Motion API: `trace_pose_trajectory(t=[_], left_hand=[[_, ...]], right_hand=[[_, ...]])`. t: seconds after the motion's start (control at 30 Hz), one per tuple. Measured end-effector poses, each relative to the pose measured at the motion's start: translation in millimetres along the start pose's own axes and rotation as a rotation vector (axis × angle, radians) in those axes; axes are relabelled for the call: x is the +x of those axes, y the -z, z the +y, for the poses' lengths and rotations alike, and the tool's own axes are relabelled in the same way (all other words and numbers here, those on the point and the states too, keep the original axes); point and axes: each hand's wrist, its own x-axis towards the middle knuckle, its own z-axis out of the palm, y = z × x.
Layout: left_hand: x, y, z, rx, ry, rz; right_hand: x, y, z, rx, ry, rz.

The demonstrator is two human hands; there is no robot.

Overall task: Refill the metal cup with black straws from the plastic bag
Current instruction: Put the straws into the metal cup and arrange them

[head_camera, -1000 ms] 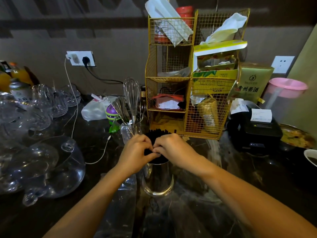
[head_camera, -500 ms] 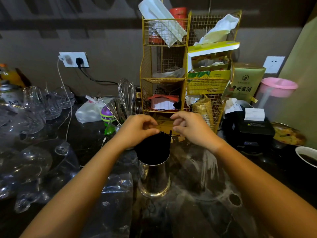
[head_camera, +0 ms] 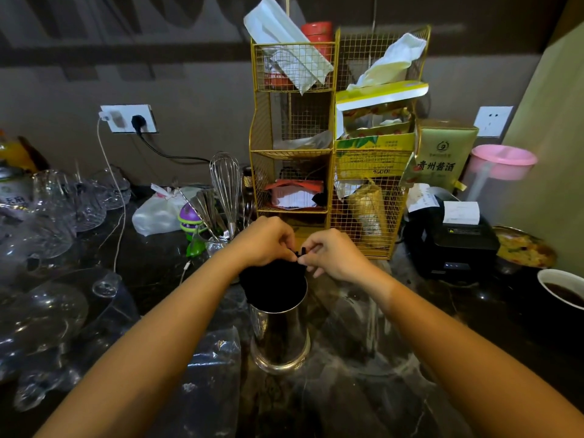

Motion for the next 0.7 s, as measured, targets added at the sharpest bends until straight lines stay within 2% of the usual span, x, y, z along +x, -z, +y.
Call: trace_pose_trajectory(t=[0.2,0.37,0.47,0.57,0.7], left_hand=[[-1,22,11,-0.128,-0.039,0.035],[-2,41,22,-0.204,-0.071,0.087],[-3,49,26,-0.33,-0.112,0.13],[-8,52,25,-0.463,-0.14,0.22],[-24,46,18,-0.605,-0.125,0.298]], right_hand=[[-2,3,-10,0.09,0.04,-0.034],[-6,12,-26,0.257,0.103,-0.015],[-9,19,-39,0.307,0.145,0.006],[-10,33,-55,0.295,0.181,0.067],[-16,61,-74,0.311,0.27,0.233]])
